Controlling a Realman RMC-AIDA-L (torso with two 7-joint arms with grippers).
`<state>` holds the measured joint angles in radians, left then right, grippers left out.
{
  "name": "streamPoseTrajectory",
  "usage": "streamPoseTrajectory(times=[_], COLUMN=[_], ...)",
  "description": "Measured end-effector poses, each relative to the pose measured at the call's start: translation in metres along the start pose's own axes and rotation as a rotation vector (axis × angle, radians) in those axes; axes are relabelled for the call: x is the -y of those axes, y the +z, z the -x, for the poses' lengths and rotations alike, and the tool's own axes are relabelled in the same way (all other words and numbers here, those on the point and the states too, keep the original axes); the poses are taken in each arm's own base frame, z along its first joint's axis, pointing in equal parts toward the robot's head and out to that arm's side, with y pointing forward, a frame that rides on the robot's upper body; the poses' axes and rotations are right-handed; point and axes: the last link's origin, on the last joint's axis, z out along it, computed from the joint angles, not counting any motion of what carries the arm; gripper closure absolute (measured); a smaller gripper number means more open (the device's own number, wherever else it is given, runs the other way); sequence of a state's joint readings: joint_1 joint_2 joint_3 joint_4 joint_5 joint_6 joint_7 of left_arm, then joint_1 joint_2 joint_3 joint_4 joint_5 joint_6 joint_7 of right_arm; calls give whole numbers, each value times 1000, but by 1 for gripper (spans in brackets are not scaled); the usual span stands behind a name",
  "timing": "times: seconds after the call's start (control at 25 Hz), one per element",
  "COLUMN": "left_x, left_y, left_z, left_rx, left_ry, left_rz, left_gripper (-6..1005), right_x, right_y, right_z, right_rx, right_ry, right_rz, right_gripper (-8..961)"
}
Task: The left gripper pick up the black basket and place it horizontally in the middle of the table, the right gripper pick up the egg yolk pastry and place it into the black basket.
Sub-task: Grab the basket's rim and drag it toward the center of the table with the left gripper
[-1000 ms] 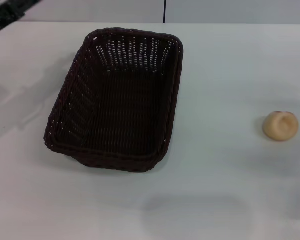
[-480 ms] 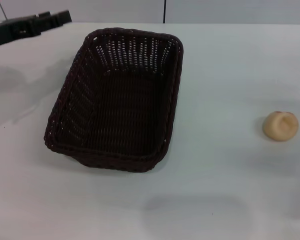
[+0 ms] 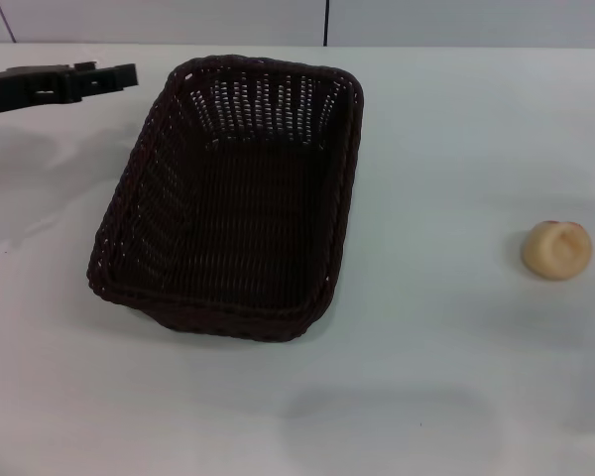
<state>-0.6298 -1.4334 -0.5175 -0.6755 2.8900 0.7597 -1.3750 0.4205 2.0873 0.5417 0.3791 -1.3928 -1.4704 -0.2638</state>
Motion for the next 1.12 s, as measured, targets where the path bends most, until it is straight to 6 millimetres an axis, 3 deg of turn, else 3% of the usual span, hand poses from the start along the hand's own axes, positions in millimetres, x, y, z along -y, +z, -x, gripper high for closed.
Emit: streamPoseTrajectory(times=[0.16, 0.4, 0.52, 0.8, 0.84, 1.12], left_x=[13, 34, 37, 30, 24, 5], left_y=[-5, -33, -49, -67, -75, -86], left_z=[-8, -24, -19, -1, 6, -1], left_rx=[-54, -362, -529, -744, -767, -681], left_ry=[-26, -84, -69, 72, 137, 307], left_rz=[-45, -79, -121, -285, -372, -689], left_gripper=[255, 257, 258, 261, 261, 264], right_x=[-1, -3, -3, -4, -4, -5], right_y=[0, 0, 0, 0, 0, 0], right_z=[1, 2, 2, 2, 2, 2], right_rx=[3, 6, 7, 7, 7, 6], right_ry=[4, 9, 8, 8, 8, 7], right_rz=[0, 2, 2, 2, 2, 9], right_gripper=[121, 121, 122, 122, 122, 122])
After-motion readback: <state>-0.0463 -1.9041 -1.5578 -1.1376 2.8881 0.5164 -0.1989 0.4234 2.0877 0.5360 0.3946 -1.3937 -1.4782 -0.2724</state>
